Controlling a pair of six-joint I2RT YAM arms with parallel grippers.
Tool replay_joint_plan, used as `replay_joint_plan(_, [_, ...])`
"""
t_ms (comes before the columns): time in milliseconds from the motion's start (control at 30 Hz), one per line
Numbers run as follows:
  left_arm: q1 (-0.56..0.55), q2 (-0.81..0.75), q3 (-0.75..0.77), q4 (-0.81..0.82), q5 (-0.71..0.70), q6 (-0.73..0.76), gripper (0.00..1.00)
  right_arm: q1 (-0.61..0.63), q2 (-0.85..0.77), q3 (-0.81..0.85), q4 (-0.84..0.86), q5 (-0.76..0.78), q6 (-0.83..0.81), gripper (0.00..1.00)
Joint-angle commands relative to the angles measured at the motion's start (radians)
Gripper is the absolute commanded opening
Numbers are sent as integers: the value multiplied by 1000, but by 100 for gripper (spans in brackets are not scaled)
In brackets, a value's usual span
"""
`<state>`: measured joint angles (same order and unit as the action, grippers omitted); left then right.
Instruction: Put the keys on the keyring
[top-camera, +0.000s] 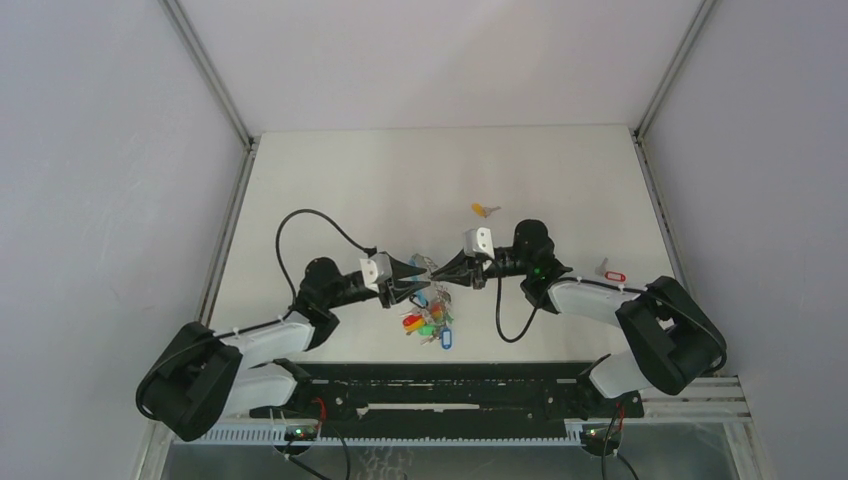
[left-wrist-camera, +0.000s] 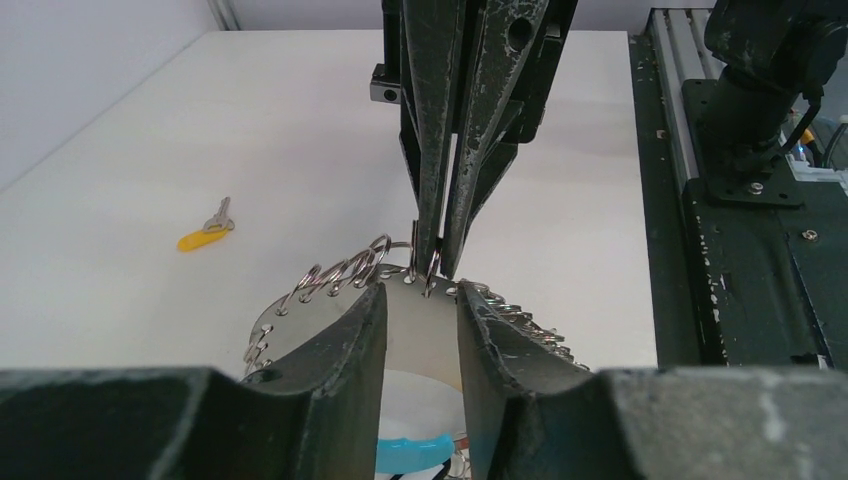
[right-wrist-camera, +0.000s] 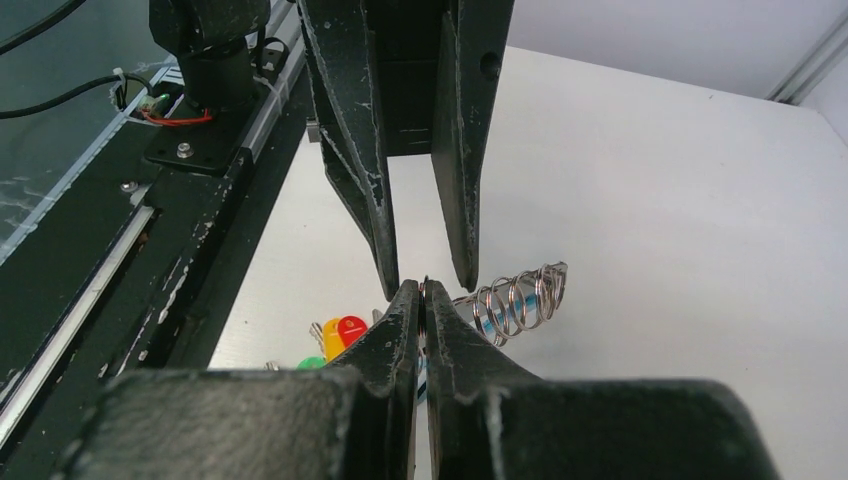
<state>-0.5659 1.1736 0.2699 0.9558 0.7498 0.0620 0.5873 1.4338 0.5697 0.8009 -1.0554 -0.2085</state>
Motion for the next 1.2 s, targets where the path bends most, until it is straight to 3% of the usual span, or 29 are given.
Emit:
replay_joint_plan(0, [6, 22, 70, 47, 42, -13, 35, 12, -28, 60, 27, -24, -23, 0])
replay_joint_plan(367, [5, 62, 83, 71, 80, -40, 24, 23, -20, 68, 20, -24, -23, 0])
replay_joint_plan(633, [6, 19, 86, 9, 55, -8, 0, 26, -27, 71, -24, -18, -46, 0])
replay_joint_plan(700, [6, -10, 96, -58, 37, 17, 0, 26, -36, 71, -51, -9, -64, 0])
replay_joint_plan(867, [-1, -103, 173, -415, -38, 141, 0, 29, -67, 71, -162, 30, -115, 0])
replay_joint_plan(1067, [-32, -167, 255, -686, -151, 227, 0, 40, -137, 72, -325, 116, -201, 23])
replay_joint_plan(1167, [-67, -167, 310, -814, -234, 274, 0, 50, -162, 96, -429, 163, -258, 30])
